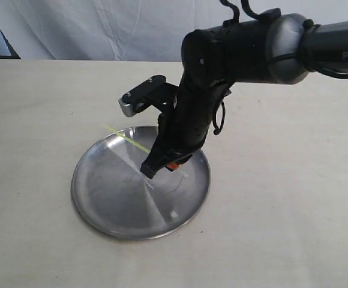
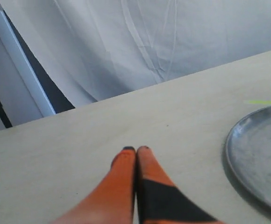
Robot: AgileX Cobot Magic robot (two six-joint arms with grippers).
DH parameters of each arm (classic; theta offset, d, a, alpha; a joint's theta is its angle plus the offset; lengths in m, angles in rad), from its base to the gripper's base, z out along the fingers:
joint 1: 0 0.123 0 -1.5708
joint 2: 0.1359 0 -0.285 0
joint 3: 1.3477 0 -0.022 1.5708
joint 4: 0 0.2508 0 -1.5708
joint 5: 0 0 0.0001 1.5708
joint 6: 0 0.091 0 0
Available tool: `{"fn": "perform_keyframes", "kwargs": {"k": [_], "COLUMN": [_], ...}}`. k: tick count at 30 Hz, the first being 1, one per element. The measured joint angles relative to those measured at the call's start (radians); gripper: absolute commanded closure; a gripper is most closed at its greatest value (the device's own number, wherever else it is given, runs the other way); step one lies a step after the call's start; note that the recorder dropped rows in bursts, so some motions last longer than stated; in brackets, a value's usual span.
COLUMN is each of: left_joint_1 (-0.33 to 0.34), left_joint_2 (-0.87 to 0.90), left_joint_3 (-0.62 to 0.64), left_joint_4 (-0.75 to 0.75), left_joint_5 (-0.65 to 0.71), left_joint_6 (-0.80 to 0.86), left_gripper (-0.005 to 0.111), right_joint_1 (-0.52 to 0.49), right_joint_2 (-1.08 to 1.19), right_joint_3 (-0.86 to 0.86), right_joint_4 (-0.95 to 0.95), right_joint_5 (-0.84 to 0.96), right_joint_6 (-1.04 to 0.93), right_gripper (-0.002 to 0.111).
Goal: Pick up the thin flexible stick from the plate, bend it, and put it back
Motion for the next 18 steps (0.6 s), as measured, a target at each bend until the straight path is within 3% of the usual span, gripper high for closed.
{"fn": "perform_keyframes", "kwargs": {"k": [3,7,13,18], "left_joint_1": [0.000,0.000,0.000,0.000], "left_joint_2": [0.000,0.000,-0.002,-0.004], "left_joint_3": [0.000,0.002,0.002,0.002], "left_joint_4": [0.069,0.091,0.091,0.091], "left_joint_5": [-0.040,-0.208,-0.603,-0.959], "left_joint_6": [0.000,0.000,-0.030,-0.178], "left_gripper": [0.107,0.107,0.107,0.107], "right_joint_1": [0.000,0.000,0.000,0.000], "right_joint_2": [-0.032,-0.064,-0.101,-0.119], "right_joint_3": [0.000,0.000,0.000,0.000], "right_joint_4": [0.049,0.110,0.159,0.184], "right_joint_5": [0.010,0.027,0.058,0.079], "right_joint_6": [-0.020,-0.062,-0.106,-0.115], "right_gripper": [0.109,0.109,0.109,0.109]}}
